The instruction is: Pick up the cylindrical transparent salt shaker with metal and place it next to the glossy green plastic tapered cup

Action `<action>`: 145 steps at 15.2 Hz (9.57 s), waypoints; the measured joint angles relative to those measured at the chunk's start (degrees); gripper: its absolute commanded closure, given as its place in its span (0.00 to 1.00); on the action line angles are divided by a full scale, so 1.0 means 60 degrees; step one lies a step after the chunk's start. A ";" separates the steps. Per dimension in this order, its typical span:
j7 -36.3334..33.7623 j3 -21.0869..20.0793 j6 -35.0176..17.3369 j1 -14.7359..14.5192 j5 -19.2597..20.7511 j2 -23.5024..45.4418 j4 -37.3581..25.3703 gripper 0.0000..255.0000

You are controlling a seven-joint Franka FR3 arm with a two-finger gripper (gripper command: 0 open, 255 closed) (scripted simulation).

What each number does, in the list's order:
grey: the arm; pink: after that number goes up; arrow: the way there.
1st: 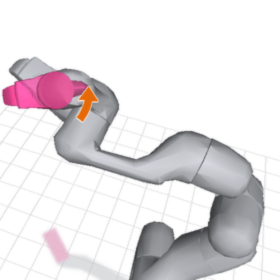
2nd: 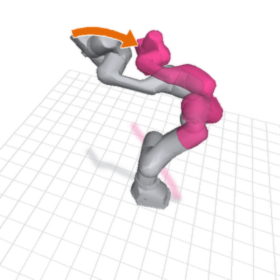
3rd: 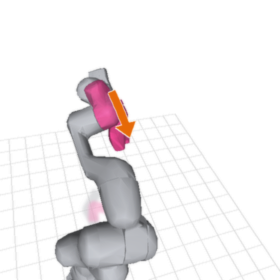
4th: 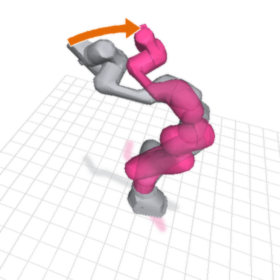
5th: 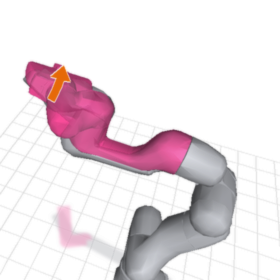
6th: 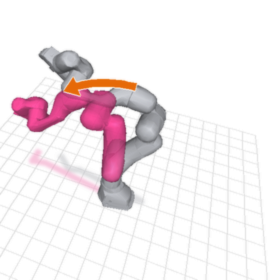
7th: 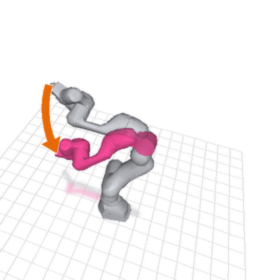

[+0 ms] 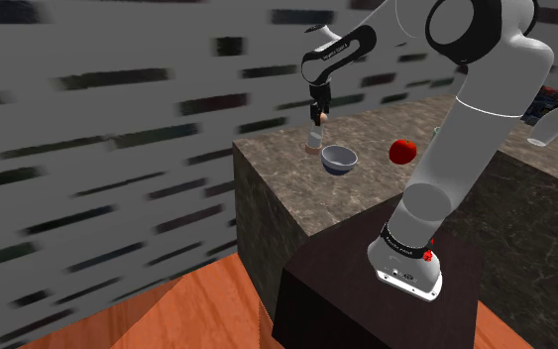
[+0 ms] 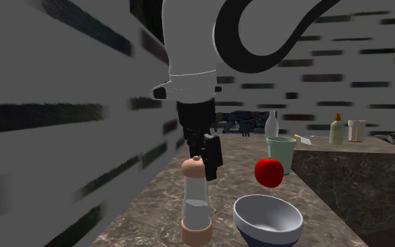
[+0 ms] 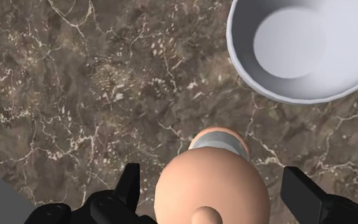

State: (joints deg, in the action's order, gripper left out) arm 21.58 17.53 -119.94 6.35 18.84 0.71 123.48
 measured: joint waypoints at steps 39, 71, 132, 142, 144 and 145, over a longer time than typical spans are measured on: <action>0.0761 -0.0169 0.3417 -0.0137 -0.0146 -0.0915 -0.2597 1.00; 0.3255 0.0811 0.5361 0.0708 0.0356 -0.1995 -0.4198 1.00; 1.3312 0.6296 0.0166 0.5496 -0.4198 0.2776 -0.5052 1.00; 1.3275 0.6070 -0.2161 0.5553 -0.4410 0.3058 -0.4129 1.00; 1.3270 0.6076 -0.3021 0.5506 -0.4361 0.2961 -0.3712 1.00; 1.3186 0.6115 -0.3285 0.5410 -0.4237 0.2871 -0.3594 1.00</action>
State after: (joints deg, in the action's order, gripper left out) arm 100.70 54.22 -139.65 38.82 -6.59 17.93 101.91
